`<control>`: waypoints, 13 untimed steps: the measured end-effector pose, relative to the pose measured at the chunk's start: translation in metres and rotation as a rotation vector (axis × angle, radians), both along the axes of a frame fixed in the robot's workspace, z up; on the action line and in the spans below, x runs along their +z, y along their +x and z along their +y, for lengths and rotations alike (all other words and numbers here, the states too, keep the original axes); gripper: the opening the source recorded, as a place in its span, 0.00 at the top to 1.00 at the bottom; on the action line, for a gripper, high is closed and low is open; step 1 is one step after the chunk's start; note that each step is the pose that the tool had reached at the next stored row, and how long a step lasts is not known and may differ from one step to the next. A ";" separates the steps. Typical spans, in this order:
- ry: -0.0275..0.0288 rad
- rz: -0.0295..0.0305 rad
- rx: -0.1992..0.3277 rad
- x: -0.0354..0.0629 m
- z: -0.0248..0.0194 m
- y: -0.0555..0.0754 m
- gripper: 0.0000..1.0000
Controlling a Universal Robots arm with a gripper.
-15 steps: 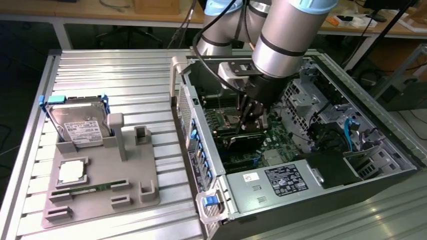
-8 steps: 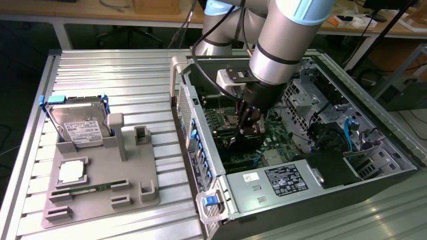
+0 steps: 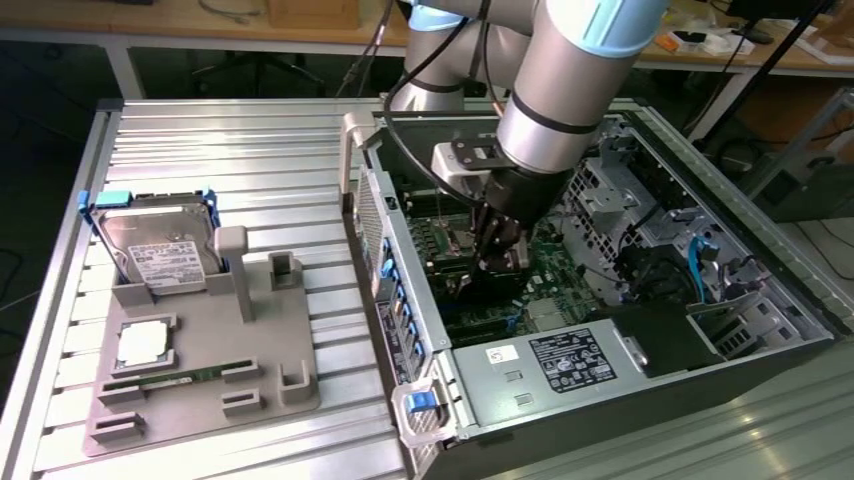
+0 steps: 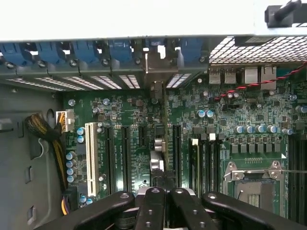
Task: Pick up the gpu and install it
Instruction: 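Press down on the gpu until it lock into place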
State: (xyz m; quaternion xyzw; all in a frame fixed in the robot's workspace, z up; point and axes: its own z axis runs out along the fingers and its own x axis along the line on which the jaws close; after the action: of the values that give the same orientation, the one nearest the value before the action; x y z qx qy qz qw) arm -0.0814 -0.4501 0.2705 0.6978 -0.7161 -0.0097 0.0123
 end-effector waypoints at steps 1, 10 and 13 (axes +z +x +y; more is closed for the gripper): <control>0.0008 -0.0003 0.000 0.0008 0.0001 0.000 0.89; 0.0004 -0.0001 0.000 0.0211 0.0000 -0.023 0.89; 0.0004 -0.0002 0.000 0.0216 0.0000 -0.037 0.89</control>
State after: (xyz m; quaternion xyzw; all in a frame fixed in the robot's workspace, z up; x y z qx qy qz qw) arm -0.1182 -0.4501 0.2921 0.6978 -0.7161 -0.0098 0.0121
